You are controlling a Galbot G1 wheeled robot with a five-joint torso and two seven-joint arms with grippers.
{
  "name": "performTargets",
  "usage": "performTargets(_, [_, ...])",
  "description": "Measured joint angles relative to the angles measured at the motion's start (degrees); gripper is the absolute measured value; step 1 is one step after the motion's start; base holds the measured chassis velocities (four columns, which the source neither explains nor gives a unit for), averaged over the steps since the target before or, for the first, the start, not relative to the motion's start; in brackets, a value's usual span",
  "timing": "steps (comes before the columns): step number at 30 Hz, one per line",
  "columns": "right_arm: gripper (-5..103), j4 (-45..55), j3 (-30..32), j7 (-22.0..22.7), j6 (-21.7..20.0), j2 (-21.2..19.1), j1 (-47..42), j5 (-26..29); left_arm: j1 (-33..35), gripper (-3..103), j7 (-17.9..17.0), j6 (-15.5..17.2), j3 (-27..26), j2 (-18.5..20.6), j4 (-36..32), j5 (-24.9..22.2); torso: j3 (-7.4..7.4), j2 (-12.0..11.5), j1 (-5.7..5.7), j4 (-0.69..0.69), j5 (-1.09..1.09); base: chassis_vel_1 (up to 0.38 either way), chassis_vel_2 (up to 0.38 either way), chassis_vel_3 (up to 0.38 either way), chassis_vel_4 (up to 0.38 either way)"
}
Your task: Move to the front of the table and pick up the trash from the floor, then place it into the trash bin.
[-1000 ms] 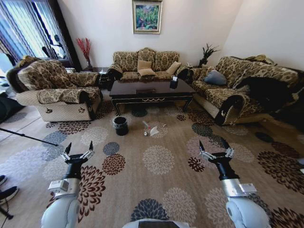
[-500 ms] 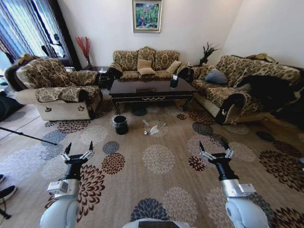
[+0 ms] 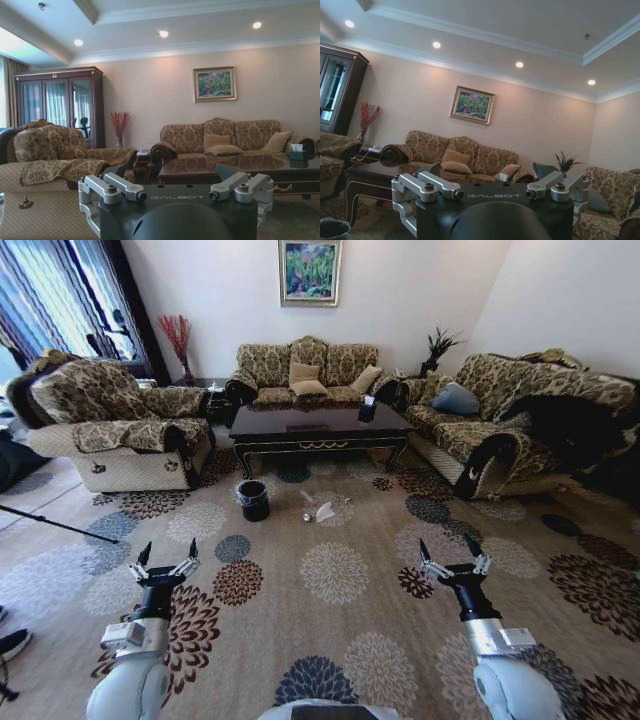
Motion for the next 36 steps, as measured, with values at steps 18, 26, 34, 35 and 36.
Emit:
performTargets(18, [100, -0.9, -0.1, -1.5, 0.3, -0.1, 0.5, -0.1, -0.1, 100, 0.2, 0.1, 0.2, 0.1, 1.0, 0.2, -2.85, -5.0, -2.19, 0.00, 0.00, 0.000, 0.000, 0.000, 0.000])
performTargets(26, [100, -0.1, 0.2, -1.1, 0.5, 0.0, 0.5, 0.3, 0.2, 100, 0.3, -0.4, 0.5, -0.3, 2.0, 0.7, -3.89, -6.9, -2.99, 0.00, 0.00, 0.000, 0.000, 0.000, 0.000])
performTargets(34, [100, 0.6, 0.6, -0.6, 0.5, 0.0, 0.4, 0.7, 0.3, 100, 0.3, -0.7, 0.5, -0.5, 1.8, 0.7, -5.17, -9.1, -3.98, 0.00, 0.00, 0.000, 0.000, 0.000, 0.000])
performTargets(35, [100, 0.6, 0.6, -0.6, 0.5, 0.0, 0.4, 0.7, 0.3, 100, 0.3, -0.7, 0.5, -0.5, 1.8, 0.7, -5.17, -9.1, -3.98, 0.00, 0.00, 0.000, 0.000, 0.000, 0.000])
performTargets(36, [100, 0.6, 0.7, -0.6, 0.5, 0.0, 0.3, 0.7, 0.3, 100, 0.3, -0.7, 0.5, -0.5, 1.8, 0.7, -5.27, -9.3, -4.05, 0.00, 0.00, 0.000, 0.000, 0.000, 0.000])
